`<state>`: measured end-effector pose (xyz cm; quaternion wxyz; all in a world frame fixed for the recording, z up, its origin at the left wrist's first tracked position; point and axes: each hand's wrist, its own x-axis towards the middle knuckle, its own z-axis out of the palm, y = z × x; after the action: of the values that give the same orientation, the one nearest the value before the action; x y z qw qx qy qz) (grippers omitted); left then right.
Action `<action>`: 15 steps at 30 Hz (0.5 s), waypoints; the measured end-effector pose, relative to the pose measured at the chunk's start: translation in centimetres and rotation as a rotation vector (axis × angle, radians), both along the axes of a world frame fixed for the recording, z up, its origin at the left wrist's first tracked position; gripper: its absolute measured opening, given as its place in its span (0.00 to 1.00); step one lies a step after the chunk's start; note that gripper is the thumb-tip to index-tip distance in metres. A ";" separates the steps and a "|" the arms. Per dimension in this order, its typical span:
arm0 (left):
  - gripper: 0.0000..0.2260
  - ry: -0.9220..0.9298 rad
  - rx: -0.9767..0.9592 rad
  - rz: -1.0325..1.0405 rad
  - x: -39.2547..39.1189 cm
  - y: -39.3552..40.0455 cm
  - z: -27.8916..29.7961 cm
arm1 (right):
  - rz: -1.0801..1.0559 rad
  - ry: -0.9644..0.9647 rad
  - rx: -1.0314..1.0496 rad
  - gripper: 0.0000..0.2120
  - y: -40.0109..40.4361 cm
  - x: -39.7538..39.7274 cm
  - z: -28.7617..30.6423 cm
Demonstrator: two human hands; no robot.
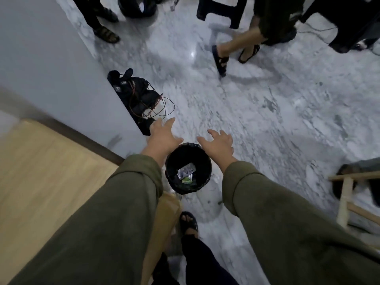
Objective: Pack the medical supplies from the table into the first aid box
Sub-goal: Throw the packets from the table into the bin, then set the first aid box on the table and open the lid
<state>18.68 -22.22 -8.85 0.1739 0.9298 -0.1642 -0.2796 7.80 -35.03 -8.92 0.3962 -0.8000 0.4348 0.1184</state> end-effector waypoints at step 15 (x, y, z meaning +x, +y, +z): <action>0.31 -0.280 -0.123 0.010 -5.6 10.5 16.0 | 0.062 -0.221 -0.174 0.32 9.2 -4.0 14.0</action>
<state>13.12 -11.75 7.14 0.2073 0.9481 -0.1992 -0.1356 3.82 -25.86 5.12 0.3670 -0.8524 0.3723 0.0037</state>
